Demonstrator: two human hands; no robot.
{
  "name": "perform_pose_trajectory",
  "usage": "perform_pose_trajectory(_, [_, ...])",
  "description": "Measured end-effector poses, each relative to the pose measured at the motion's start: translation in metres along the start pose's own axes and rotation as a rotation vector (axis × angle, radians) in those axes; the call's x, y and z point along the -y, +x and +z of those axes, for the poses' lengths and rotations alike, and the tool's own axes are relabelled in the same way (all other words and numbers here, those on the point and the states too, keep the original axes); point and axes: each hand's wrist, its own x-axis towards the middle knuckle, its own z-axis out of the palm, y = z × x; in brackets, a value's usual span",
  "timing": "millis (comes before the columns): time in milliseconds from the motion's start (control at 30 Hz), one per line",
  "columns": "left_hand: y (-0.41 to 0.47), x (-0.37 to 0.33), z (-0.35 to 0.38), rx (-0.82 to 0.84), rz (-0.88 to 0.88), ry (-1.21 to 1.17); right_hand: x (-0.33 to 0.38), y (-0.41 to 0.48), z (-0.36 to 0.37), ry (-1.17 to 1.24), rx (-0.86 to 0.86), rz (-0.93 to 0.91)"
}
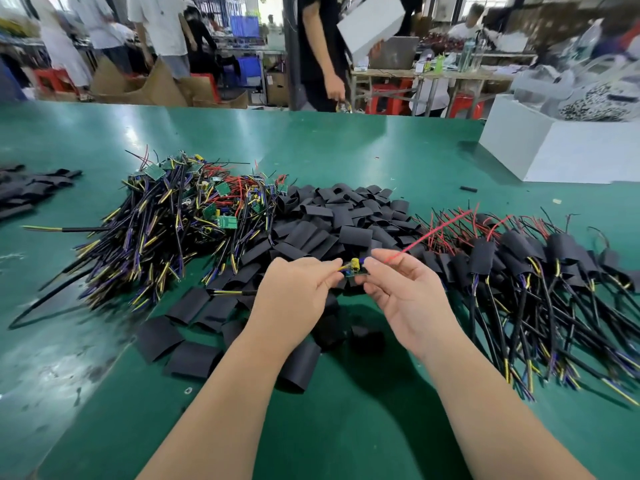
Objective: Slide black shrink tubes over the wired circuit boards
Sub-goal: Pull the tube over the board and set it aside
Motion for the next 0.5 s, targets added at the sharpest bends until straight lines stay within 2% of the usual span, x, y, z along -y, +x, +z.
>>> perform_pose_trajectory(67, [0.0,-0.002,-0.002,-0.048,-0.004,0.137,0.0,0.001,0.0,-0.08,0.005,-0.011])
perform_pose_trajectory(100, [0.0,-0.002,-0.004,-0.066,-0.027,0.177,-0.001,0.001,-0.002,-0.23,-0.01,-0.043])
perform_pose_trajectory(200, [0.0,0.004,-0.009,-0.088,-0.157,0.179,-0.006,0.0,-0.006,-0.985,-0.073,-0.238])
perform_pose_trajectory(267, [0.001,0.008,-0.013,-0.131,-0.219,0.169,-0.009,-0.005,-0.005,-1.244,-0.028,-0.395])
perform_pose_trajectory(367, [0.001,0.012,-0.017,-0.191,-0.266,0.119,-0.015,-0.01,0.001,-1.39,0.251,-0.578])
perform_pose_trajectory(433, [0.0,0.014,-0.017,-0.203,-0.282,0.11,-0.02,-0.013,0.006,-1.477,0.445,-0.556])
perform_pose_trajectory(500, [0.0,0.017,-0.017,-0.205,-0.282,0.104,-0.026,-0.013,0.009,-1.507,0.551,-0.492])
